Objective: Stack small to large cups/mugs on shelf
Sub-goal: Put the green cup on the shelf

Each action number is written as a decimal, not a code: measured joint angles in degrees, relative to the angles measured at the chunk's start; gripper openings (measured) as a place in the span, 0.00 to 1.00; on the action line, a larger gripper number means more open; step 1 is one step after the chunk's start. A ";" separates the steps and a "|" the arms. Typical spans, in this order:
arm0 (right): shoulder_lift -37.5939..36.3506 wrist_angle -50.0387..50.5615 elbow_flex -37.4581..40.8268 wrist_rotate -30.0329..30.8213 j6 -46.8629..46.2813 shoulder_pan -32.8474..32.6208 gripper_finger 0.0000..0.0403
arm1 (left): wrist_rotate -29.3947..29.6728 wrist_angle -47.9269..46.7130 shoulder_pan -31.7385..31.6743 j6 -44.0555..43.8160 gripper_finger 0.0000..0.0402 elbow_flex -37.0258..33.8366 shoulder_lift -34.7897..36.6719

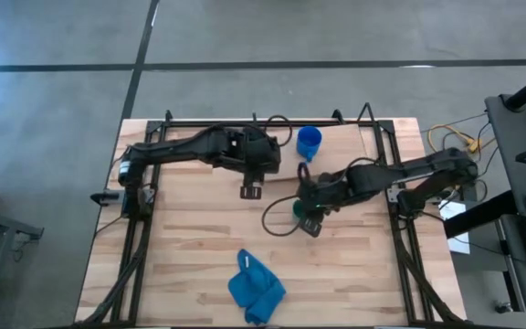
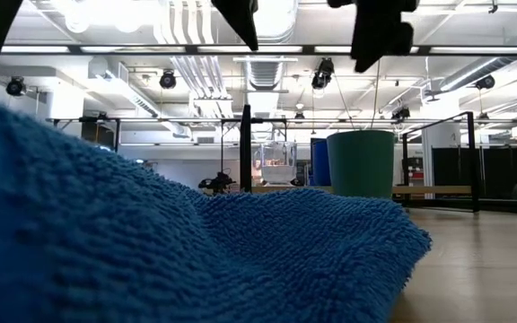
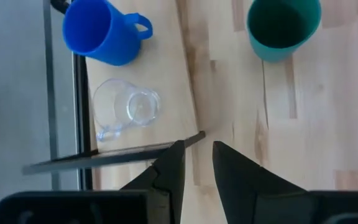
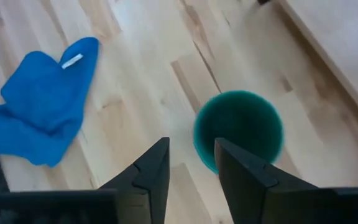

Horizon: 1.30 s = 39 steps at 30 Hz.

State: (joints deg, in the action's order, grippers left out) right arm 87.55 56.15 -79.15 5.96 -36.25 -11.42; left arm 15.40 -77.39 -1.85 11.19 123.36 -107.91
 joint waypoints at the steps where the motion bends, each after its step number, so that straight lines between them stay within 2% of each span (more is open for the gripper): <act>1: 0.63 -0.77 -0.02 -0.04 -0.04 -0.07 0.30 | 0.02 -0.17 -0.07 -0.37 0.17 -0.13 0.38; 5: 3.28 -2.37 -0.02 0.01 -0.65 -0.09 0.28 | 0.36 -1.26 -0.21 -0.46 0.17 -0.21 1.36; 15: 7.60 -2.78 0.00 0.04 -5.49 -0.09 0.24 | 8.74 -5.32 -0.35 -0.56 0.17 -0.28 3.47; 39: 14.68 -2.55 0.17 0.09 -11.56 -0.09 0.24 | 9.16 -5.82 -0.41 -0.36 0.17 -0.28 6.59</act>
State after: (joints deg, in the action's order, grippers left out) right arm 102.23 53.60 -78.98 6.04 -47.81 -11.51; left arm 24.56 -83.21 -2.26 10.83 123.09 -101.32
